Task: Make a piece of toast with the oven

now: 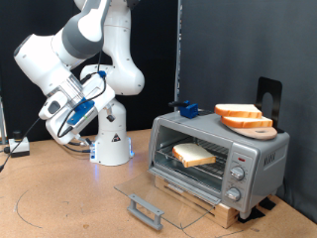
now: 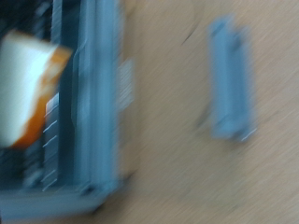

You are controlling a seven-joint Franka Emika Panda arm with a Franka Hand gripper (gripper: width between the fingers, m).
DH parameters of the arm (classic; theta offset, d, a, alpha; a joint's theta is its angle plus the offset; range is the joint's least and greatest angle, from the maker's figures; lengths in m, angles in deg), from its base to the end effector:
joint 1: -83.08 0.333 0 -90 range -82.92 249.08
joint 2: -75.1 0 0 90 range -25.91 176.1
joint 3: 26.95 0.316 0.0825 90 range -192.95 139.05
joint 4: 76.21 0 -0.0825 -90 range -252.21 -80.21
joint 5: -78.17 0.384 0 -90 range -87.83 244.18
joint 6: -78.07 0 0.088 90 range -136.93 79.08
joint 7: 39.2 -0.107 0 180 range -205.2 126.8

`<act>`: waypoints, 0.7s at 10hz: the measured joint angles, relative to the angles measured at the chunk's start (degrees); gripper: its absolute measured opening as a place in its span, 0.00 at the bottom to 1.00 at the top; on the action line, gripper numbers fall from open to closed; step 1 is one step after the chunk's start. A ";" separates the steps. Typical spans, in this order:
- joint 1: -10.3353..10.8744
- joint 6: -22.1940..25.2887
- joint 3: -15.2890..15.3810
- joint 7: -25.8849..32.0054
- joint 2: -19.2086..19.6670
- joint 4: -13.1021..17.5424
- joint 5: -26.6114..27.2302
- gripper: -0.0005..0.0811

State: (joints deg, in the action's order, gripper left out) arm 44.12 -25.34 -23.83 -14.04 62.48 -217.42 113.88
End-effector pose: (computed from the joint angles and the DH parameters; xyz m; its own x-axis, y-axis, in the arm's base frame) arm 0.3585 -0.1989 0.3617 0.8978 -0.3786 -0.2249 -0.4339 -0.6731 -0.5989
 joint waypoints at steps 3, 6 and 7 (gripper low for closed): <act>-0.32 11.98 -0.07 -12.61 6.64 6.31 -4.03 1.00; -0.53 11.82 -0.22 -14.36 14.98 10.06 -7.56 1.00; -0.52 11.91 -0.18 -14.36 17.50 11.82 -8.55 1.00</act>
State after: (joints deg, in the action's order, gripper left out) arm 43.60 -13.43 -24.02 -28.40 79.98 -205.61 105.33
